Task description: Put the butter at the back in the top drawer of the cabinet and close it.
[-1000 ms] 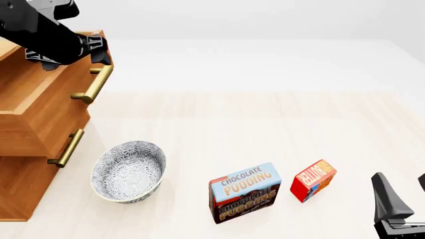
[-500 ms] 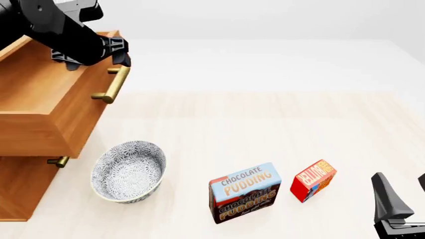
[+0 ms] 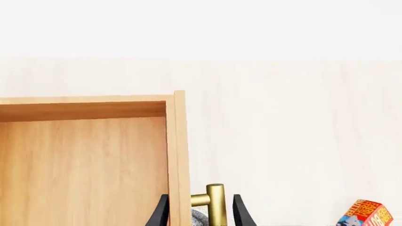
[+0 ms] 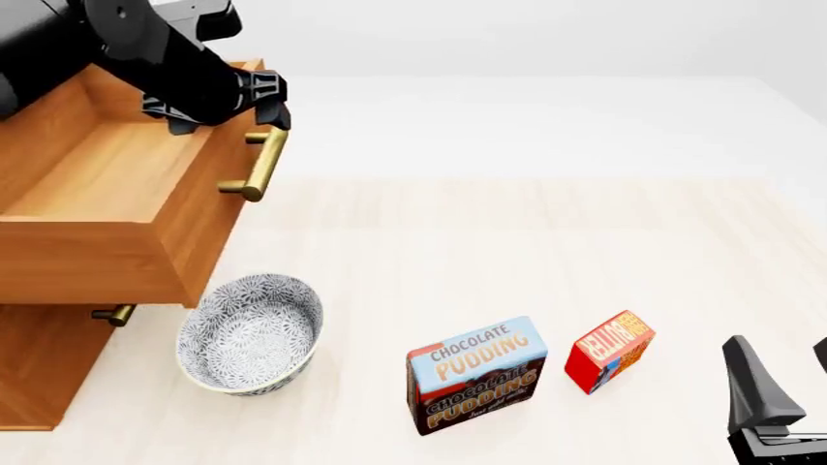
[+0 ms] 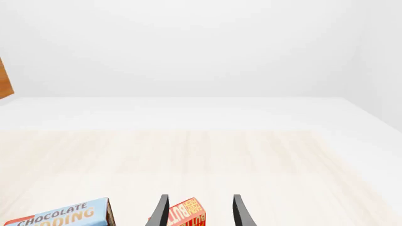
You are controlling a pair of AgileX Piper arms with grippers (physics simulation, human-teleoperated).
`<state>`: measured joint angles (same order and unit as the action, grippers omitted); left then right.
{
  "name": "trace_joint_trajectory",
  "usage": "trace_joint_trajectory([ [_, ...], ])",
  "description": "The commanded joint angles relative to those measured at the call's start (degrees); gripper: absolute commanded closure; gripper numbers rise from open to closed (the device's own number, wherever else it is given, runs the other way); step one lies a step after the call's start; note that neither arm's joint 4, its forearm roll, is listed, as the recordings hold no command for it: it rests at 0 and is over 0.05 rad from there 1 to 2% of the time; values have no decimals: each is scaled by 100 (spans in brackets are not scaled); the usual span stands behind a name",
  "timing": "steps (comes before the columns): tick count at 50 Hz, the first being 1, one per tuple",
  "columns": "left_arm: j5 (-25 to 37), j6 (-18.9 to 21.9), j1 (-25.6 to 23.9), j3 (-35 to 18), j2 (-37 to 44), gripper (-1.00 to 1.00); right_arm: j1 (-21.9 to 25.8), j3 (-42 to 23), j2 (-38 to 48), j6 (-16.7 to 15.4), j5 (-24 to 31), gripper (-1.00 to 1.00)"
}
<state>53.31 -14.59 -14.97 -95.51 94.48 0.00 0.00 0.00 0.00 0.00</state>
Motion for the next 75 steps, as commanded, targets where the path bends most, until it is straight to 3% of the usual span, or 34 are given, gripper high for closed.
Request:
trace_joint_trajectory([
  [1,59,-22,-220,-154,42,-100,0,0,0,0,0,-100],
  [19,247,-100,-381,-325,-223,-100,0,0,0,0,0,-100],
  [33,683,154,-288,-634,-598,-100,0,0,0,0,0,-100],
  [55,1409,424,-757,-2090,-640,-100,0,0,0,0,0,-100],
  [60,1503,414,-1055,-2585,-389,-100,0,0,0,0,0,-100],
  [75,1524,646,-1705,-3354,621,-100,0,0,0,0,0,-100],
])
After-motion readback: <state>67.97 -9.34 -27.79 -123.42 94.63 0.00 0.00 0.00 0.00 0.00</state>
